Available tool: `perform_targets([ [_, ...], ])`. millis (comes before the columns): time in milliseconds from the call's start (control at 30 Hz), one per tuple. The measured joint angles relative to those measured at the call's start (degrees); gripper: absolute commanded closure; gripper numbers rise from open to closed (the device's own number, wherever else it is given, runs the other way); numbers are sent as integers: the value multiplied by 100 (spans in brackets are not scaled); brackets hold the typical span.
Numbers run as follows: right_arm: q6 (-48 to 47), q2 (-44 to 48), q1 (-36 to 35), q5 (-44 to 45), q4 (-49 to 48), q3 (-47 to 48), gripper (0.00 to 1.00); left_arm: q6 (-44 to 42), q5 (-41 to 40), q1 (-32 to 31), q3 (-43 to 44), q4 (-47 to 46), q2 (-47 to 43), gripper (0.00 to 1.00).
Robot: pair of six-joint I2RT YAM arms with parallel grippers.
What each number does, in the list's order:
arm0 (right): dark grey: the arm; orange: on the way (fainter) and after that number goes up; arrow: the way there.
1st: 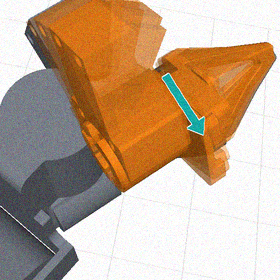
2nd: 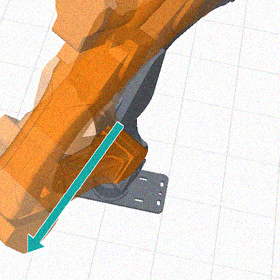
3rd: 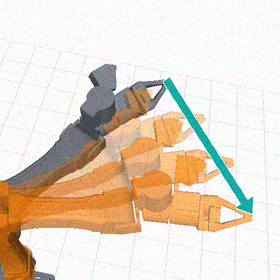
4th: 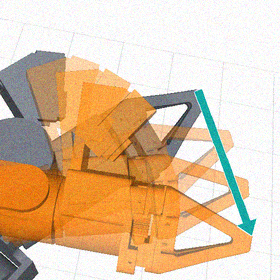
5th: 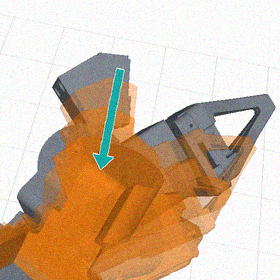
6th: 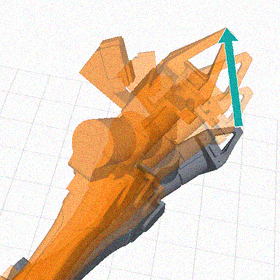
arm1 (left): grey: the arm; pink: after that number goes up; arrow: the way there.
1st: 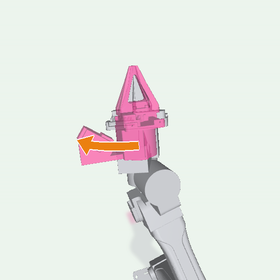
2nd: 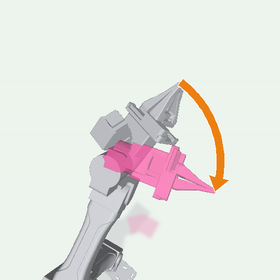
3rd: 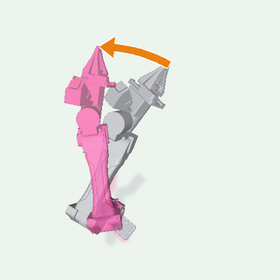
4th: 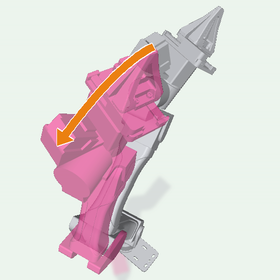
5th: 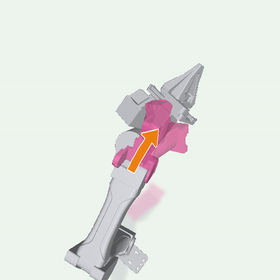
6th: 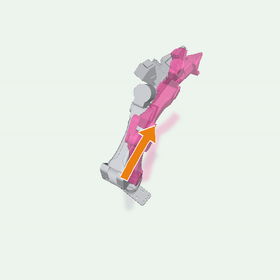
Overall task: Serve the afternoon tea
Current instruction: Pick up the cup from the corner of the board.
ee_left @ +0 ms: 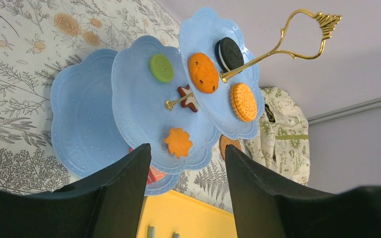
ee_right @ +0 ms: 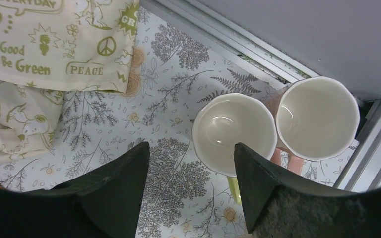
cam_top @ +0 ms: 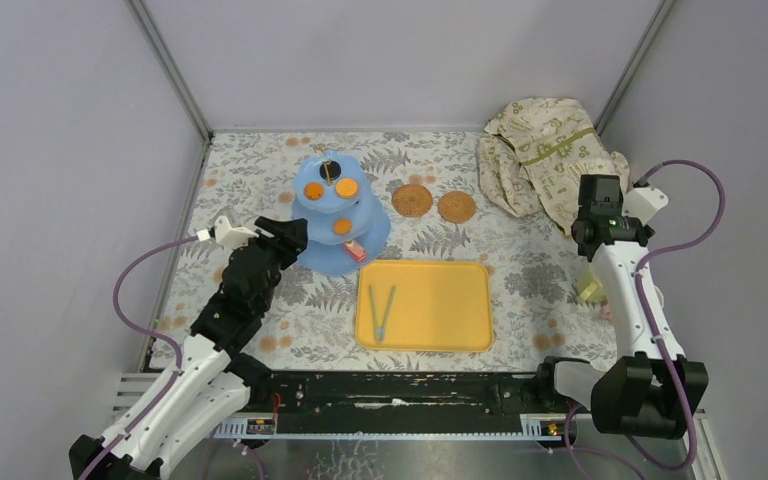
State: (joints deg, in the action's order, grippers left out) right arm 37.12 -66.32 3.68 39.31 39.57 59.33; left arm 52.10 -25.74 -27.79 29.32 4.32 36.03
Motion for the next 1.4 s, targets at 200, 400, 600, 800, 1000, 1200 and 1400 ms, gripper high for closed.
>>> perform_targets([
  [200,-90,-317,380,-402,-192,-101,32,0,15,-48,-48,9,-81,36],
  [400,-111,-693,577,-723,-382,-280,34,0,31,-57,-74,9,-155,36],
  [600,-109,-852,745,-929,-435,-533,38,0,33,-59,-98,9,-170,36],
  [800,-109,-1023,791,-1056,-511,-595,54,2,31,-68,-101,9,-203,35],
  [1000,-109,-1088,807,-1093,-581,-664,70,2,28,-68,-105,9,-254,35],
  [1200,-111,-1088,807,-1141,-638,-715,84,2,28,-68,-107,9,-269,35],
  [1400,-199,-1054,807,-1167,-684,-750,100,2,28,-68,-107,9,-267,35],
])
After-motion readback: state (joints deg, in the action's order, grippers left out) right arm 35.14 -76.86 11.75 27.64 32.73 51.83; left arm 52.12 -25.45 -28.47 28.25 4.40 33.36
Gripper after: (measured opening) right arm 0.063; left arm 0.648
